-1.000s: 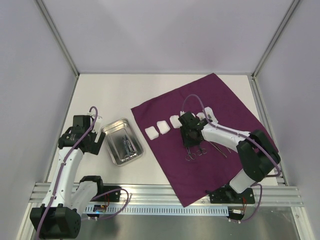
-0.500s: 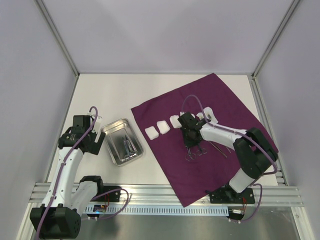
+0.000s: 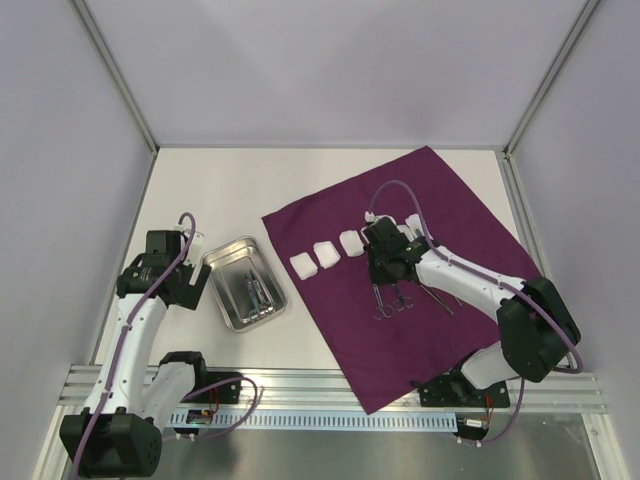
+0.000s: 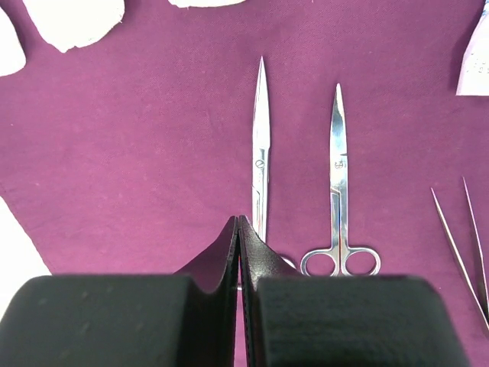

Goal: Prepare the surgical pack

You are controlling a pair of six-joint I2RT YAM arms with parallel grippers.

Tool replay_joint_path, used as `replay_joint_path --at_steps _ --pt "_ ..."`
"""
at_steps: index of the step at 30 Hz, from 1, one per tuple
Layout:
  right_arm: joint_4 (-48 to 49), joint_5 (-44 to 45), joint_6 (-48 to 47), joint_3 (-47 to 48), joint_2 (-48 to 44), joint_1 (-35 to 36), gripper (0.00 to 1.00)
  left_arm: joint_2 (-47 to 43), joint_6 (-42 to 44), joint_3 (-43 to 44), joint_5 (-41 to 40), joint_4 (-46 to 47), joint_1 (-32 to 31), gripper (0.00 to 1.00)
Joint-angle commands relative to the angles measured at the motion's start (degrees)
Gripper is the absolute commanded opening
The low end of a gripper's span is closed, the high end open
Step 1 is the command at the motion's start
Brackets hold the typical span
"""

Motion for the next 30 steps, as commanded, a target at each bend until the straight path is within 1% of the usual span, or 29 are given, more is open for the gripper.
replay_joint_path --at_steps 1,3,4,7,10,21,25,27,28,30 --pt "0.52 0.80 -1.16 -0.06 0.23 -0.07 0.01 -0.01 -0.45 -0.21 -0.04 0.71 0.41 1.00" --pt "-0.27 1.15 -0.99 0.12 1.55 0.01 0.02 -0.01 -0.45 -0.21 -0.13 0.71 0.41 1.00" --pt "-0.36 1.50 -0.81 0.20 2.08 -0.07 0.09 -0.01 -0.54 -0.21 -0.13 0.71 0.41 1.00" --pt "-0.63 0.63 -0.37 -0.14 3.22 -0.07 0.23 -0.10 -0.54 -0.30 -0.04 0.79 0.50 1.00" --pt "-0.63 -0.43 -0.37 -0.15 5.15 -0.16 0.28 -0.10 -0.45 -0.21 -0.04 0.71 0.41 1.00" --pt "2.00 -1.57 -0.28 -1.73 12.10 -1.57 0.29 -0.27 -0.45 -0.21 0.05 0.71 0.50 1.00" --pt "2.97 -2.72 -0.02 -2.60 14.30 -1.48 0.27 -0.36 -0.54 -0.21 -0.04 0.71 0.41 1.00" --pt "3.15 -2.19 0.24 -2.87 14.74 -1.57 0.23 -0.36 -0.45 -0.21 -0.04 0.71 0.41 1.00" --pt "3.24 -1.58 0.42 -3.22 14.57 -1.48 0.17 -0.36 -0.45 -0.21 -0.04 0.79 0.41 1.00" --pt "3.42 -1.23 0.42 -3.31 14.21 -1.48 0.10 -0.36 -0.36 -0.30 0.05 0.71 0.50 1.00"
